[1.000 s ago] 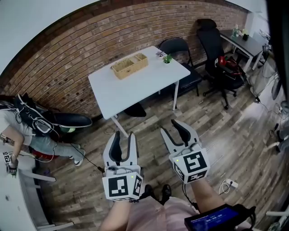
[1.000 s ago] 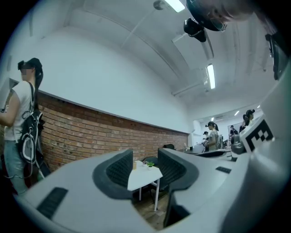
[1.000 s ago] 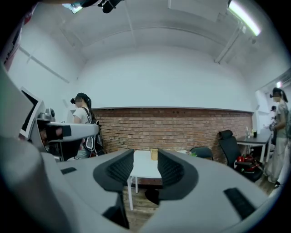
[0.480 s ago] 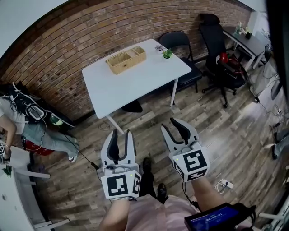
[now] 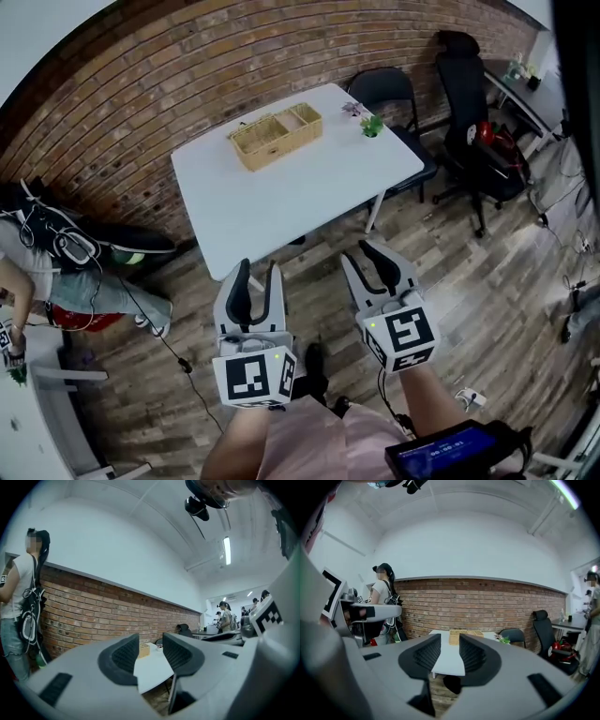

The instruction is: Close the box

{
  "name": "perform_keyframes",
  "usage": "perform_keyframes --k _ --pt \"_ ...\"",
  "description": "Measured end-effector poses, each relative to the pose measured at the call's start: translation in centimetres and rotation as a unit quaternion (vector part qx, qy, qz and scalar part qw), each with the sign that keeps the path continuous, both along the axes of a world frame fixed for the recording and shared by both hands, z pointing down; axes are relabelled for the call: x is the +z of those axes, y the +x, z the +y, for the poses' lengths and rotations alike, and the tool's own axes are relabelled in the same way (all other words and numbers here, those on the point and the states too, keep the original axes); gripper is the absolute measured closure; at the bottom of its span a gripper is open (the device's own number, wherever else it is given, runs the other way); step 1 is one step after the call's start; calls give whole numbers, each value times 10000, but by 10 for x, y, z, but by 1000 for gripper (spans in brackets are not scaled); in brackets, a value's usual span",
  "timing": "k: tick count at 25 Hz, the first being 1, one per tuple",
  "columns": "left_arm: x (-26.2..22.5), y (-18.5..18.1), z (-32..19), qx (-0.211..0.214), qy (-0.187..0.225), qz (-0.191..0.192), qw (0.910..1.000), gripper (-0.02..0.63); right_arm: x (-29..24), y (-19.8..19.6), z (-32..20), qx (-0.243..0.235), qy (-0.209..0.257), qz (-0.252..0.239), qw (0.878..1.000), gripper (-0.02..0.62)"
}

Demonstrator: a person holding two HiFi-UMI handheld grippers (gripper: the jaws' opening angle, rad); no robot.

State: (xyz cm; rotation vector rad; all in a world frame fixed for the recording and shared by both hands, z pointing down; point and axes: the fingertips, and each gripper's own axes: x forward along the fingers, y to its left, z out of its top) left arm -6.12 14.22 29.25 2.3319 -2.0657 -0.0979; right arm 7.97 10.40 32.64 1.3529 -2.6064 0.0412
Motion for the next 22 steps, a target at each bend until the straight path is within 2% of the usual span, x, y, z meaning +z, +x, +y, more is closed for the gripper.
perform_keyframes --k 12,22 --pt "-17 -35 -105 235 155 -9 9996 452 -31 -33 -102 235 319 -32 9992 482" --pt "-3 -34 -155 463 9 21 9989 466 -30 -32 -147 441 334 -1 9985 489"
